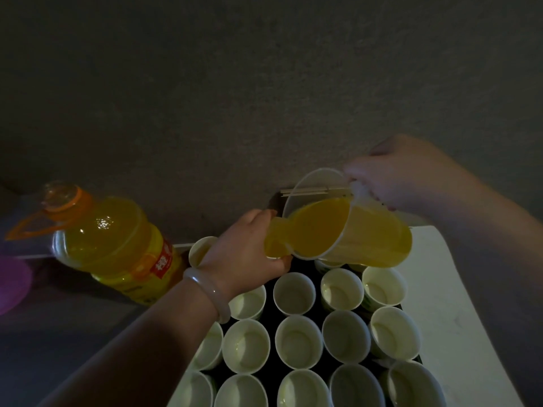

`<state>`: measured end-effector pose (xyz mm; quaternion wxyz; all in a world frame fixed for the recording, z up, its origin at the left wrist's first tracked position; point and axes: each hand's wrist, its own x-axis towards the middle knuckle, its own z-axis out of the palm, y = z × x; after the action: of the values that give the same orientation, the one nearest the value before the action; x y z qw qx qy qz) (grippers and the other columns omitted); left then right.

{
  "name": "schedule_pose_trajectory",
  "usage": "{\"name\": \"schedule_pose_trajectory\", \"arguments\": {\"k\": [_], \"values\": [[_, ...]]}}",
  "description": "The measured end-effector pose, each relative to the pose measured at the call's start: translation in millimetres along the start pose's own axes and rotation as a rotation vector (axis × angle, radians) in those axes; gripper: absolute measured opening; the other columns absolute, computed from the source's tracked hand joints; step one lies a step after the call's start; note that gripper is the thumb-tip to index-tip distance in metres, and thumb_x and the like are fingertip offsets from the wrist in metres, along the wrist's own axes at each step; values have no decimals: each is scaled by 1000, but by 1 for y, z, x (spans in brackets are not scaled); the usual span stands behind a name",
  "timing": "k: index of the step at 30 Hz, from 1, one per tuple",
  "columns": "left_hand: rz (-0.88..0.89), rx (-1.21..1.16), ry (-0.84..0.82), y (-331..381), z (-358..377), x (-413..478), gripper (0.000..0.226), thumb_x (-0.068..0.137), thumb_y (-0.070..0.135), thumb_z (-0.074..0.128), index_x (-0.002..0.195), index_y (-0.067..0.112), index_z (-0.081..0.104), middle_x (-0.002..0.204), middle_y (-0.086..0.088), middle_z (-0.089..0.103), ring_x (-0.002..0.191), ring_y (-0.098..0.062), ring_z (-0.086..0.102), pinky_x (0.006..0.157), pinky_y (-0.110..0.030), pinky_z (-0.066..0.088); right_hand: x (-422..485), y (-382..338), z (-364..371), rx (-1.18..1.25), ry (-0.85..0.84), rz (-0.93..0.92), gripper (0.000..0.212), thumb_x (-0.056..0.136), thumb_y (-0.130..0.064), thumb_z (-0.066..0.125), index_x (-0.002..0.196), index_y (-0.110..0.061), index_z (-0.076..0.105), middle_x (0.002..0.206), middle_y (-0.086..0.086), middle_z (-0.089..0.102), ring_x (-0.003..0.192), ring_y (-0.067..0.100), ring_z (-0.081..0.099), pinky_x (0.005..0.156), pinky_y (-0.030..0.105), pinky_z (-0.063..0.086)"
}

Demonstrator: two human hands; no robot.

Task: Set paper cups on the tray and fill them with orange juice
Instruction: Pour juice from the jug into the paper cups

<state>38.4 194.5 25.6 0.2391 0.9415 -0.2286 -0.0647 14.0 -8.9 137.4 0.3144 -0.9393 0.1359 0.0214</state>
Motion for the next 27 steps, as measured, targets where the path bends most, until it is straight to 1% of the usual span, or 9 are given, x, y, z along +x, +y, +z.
{"name": "schedule_pose_trajectory", "arguments": {"k": [2,6,10,12,15,17,23,25,27], "values": [[-2,0,3,0,1,0,79,74,47,70,141,22,37,139,7,41,121,-13,48,89,-22,40,-1,-2,-1,-57,-4,-31,32,90,-31,53,63,-14,54,60,3,52,52,16,48,53,25,41],[-5,-13,6,-1,3,1,79,73,48,71,140,23,38,137,8,41,119,-12,49,89,-22,40,-3,-6,-4,-239,-26,-109,17,89,-21,53,74,-12,55,65,6,45,55,18,45,54,31,34],[-14,-2,2,0,3,2,81,74,47,71,143,23,36,140,7,40,121,-13,48,92,-23,40,-2,-4,-3,-329,-23,-136,27,90,-21,54,66,-12,48,63,5,45,59,20,48,50,29,30],[-16,0,-10,1,2,1,82,75,46,71,144,22,34,142,7,38,123,-13,46,94,-24,40,-2,-2,-1,-214,13,-101,29,91,-23,53,65,-16,44,65,5,47,64,21,53,50,27,32],[-18,-1,-19,2,1,1,82,75,43,71,145,22,32,144,7,36,124,-13,45,94,-23,39,-2,-4,-1,-193,-14,-59,25,91,-28,53,69,-16,51,65,4,50,62,20,54,53,27,38],[-20,0,-20,3,1,1,83,76,43,70,146,22,31,145,7,35,126,-13,43,93,-21,36,-2,-3,-1,-210,-31,-61,26,91,-24,53,67,-13,50,66,5,48,62,21,53,55,30,38],[-23,0,-23,4,4,2,84,76,44,71,146,21,31,146,6,35,127,-13,43,99,-24,38,-2,-5,-3,-213,-29,-73,12,94,-23,53,87,-14,59,72,6,47,70,22,56,56,28,39],[-24,-1,-23,4,4,2,83,76,44,70,146,21,31,145,6,35,128,-13,42,99,-23,37,-3,-3,-1,-110,-38,1,13,94,-23,52,84,-17,55,72,6,46,72,25,57,55,28,37],[-25,-2,-21,4,4,2,83,76,44,70,146,22,32,145,6,35,127,-13,42,99,-24,38,-1,-4,0,-67,-27,6,20,93,-27,53,77,-14,56,68,5,49,66,22,56,53,27,37]]}}
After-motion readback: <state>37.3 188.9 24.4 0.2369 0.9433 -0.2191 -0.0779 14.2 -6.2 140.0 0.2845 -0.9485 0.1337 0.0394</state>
